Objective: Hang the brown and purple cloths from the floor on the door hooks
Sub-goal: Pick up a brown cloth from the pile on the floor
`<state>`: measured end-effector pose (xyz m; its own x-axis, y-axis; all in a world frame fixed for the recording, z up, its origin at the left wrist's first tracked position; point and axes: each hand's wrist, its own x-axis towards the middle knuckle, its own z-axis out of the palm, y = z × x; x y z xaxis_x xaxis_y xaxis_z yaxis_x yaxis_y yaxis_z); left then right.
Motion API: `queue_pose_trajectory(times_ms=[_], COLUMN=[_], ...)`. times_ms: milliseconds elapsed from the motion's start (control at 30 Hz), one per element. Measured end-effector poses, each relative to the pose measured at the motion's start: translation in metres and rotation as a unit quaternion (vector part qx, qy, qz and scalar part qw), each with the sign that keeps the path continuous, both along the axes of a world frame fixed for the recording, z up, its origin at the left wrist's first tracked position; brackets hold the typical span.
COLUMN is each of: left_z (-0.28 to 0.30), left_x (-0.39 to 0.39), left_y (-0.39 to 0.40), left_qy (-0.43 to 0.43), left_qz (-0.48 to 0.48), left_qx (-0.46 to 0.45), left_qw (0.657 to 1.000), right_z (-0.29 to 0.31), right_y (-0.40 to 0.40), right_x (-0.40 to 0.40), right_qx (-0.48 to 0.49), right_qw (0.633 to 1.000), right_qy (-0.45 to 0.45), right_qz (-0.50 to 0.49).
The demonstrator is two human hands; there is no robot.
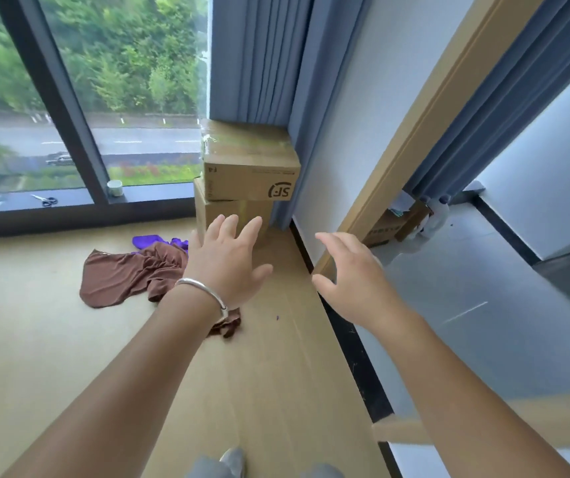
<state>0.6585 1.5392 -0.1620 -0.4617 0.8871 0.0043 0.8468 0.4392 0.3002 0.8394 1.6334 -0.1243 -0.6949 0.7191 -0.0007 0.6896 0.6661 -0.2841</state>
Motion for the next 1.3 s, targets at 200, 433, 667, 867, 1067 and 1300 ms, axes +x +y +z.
queue_pose_trajectory(times_ms=[200, 433, 667, 867, 1067, 1300], left_z=[-0.028, -0.082, -0.194, -0.338, -0.504, -0.694], left_x=[-0.061, -0.118, -0.156, -0.179, -0.202, -0.207], left_y=[0.001, 0.029, 0.062, 0.08, 0.092, 0.083], left_qy=[-0.011, -0.025, -0.074, -0.141, -0.177, -0.216], left_qz=[0.105, 0.214, 0.302, 0.307, 0.276, 0.247], left_qx=[-0.028, -0.066, -0.123, -0.18, -0.219, -0.247], left_qw=[0.994, 0.974, 0.943, 0.924, 0.919, 0.912], right_z=[-0.034, -0.106, -0.231, -0.376, -0.539, -0.711], right_y=[0.047, 0.118, 0.194, 0.223, 0.23, 0.215], right_x=[-0.089, -0.193, -0.268, -0.309, -0.329, -0.326], right_qx=[-0.022, -0.03, -0.038, -0.052, -0.051, -0.061], right_qw=[0.992, 0.963, 0.937, 0.918, 0.895, 0.871], right_qy=[-0.031, -0.051, -0.091, -0.16, -0.242, -0.285], right_qz=[0.119, 0.263, 0.336, 0.358, 0.372, 0.396])
